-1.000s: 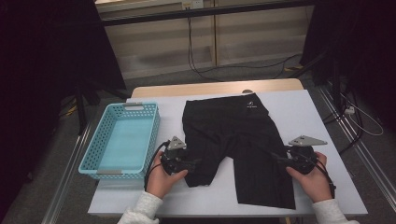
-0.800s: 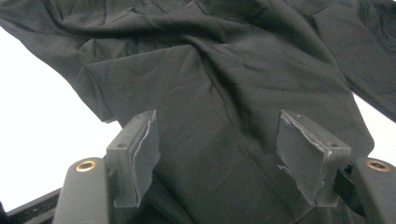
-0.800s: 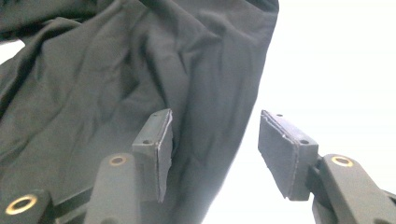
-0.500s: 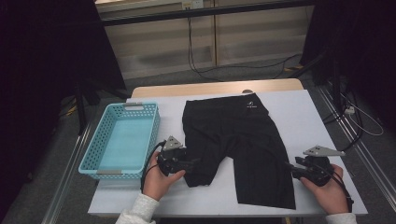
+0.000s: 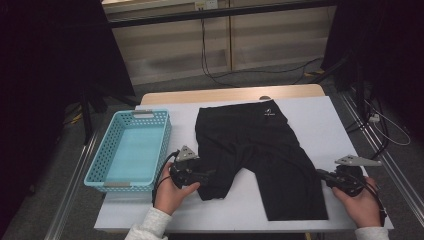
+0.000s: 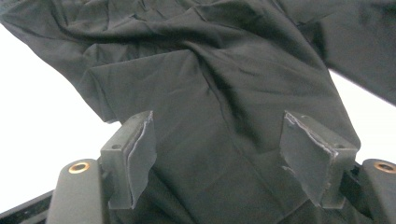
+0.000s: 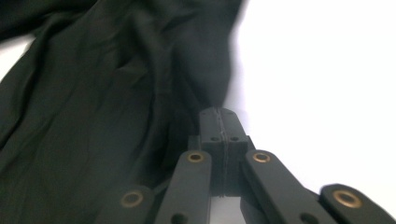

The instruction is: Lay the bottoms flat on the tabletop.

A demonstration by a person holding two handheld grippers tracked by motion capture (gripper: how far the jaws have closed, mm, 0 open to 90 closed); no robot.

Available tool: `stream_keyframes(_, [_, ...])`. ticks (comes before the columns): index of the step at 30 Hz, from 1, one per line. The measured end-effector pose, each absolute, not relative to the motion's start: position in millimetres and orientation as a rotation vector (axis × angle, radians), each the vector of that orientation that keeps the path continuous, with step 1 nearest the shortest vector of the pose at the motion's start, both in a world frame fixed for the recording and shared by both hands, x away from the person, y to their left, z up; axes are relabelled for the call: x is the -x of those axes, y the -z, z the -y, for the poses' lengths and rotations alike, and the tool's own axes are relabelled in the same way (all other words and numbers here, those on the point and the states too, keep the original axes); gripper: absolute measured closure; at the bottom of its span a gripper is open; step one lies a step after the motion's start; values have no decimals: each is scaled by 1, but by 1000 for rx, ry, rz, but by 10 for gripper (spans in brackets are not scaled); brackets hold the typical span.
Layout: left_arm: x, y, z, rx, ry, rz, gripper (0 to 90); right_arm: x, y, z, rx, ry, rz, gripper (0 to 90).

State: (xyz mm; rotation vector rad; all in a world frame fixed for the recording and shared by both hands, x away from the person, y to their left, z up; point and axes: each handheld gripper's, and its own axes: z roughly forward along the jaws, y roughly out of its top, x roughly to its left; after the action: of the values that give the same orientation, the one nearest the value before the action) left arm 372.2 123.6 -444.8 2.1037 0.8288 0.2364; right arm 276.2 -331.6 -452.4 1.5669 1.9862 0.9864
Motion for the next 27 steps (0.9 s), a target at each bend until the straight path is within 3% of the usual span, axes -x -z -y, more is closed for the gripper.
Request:
stream_keyframes(3, [-372, 445, -123, -2101, -234, -830, 275, -277, 454, 336, -1578, -993, -1998, 900])
stream_keyframes(9, [-373, 447, -120, -2117, -240, -812, 287, -280, 449, 322, -1523, -1015, -1997, 598])
stream_keyframes(13, [-371, 452, -114, -2152, -215, -792, 351, -284, 443, 307, -1483, -1048, -1993, 520])
stream_keyframes(17, [-370, 460, -109, -2200, -239, -786, 502, -289, 439, 290, -1445, -1087, -1998, 457])
stream_keyframes(22, [-366, 459, -104, -2209, -199, -807, 837, -292, 436, 267, -1384, -1123, -2044, 412])
stream_keyframes(27, [-367, 455, -110, -2138, -154, -846, 879, -295, 437, 243, -1312, -1149, -2108, 387])
